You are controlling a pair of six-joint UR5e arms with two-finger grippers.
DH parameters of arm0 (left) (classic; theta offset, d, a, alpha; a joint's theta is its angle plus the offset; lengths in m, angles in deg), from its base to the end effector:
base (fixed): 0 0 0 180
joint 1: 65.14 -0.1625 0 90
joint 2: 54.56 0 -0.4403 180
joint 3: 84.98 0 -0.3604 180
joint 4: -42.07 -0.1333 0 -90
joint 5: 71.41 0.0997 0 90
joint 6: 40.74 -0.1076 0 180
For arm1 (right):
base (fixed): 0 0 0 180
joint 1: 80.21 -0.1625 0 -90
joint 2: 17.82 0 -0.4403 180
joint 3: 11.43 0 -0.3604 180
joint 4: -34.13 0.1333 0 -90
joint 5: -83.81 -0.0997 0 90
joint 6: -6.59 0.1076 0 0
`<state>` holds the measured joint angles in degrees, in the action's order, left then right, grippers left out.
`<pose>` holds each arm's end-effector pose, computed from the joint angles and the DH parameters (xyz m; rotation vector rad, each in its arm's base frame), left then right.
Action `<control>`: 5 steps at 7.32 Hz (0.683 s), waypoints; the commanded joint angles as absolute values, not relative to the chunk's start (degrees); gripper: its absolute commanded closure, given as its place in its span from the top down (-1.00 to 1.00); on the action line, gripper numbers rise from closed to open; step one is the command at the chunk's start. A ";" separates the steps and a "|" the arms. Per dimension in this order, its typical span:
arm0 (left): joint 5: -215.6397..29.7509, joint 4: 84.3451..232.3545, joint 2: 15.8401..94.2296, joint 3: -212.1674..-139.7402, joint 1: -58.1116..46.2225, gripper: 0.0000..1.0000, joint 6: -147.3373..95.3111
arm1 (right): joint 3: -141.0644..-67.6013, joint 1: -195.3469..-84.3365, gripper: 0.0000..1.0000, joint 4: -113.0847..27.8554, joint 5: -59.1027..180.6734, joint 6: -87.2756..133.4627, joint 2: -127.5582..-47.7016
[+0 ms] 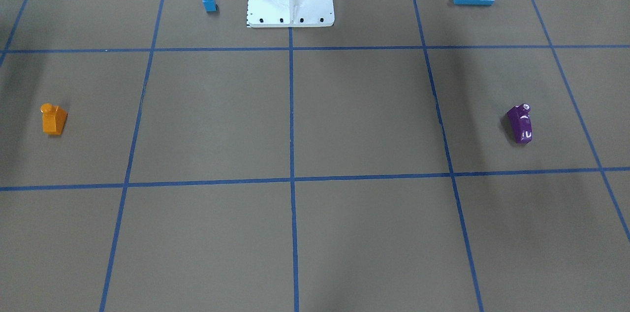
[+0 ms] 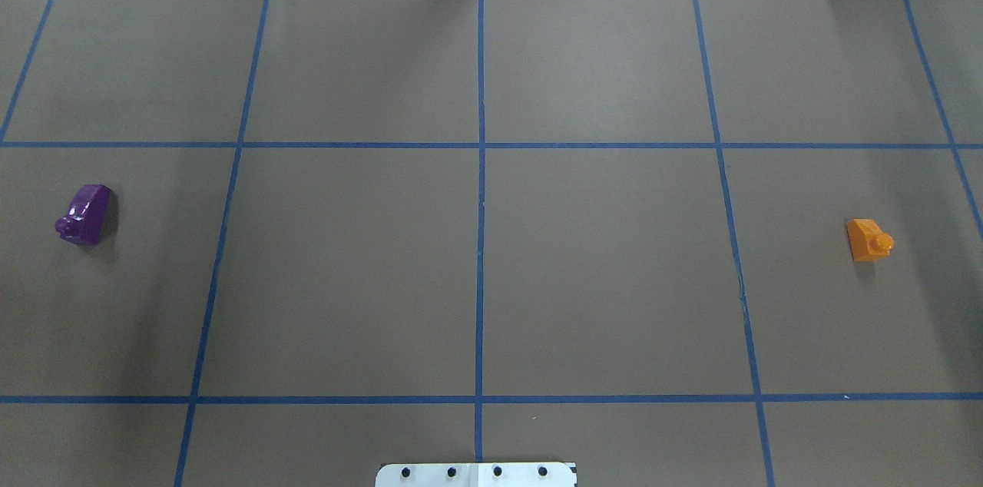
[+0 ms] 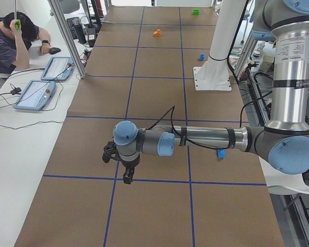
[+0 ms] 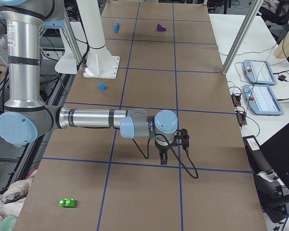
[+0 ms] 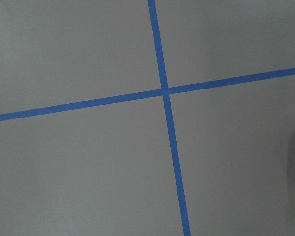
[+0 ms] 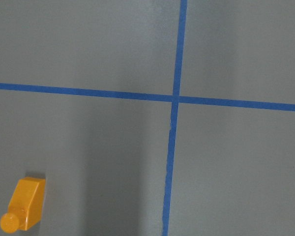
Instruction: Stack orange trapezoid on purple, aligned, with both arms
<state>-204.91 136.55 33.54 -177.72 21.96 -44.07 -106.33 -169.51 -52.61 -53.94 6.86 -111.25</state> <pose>-0.0363 -0.4547 0.6657 0.0913 0.7589 0.1386 0.0483 -0.4399 0.6566 0.0707 -0.8336 -0.0415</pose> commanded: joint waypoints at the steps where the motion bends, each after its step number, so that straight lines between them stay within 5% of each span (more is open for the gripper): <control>1: -204.83 136.55 33.94 -177.88 21.96 1.00 -44.00 | -106.78 -169.51 1.00 -52.35 -53.92 6.86 -111.25; 5: -204.92 137.78 35.97 -183.48 20.39 1.00 -43.99 | -106.96 -169.33 1.00 -51.74 -53.83 7.03 -110.55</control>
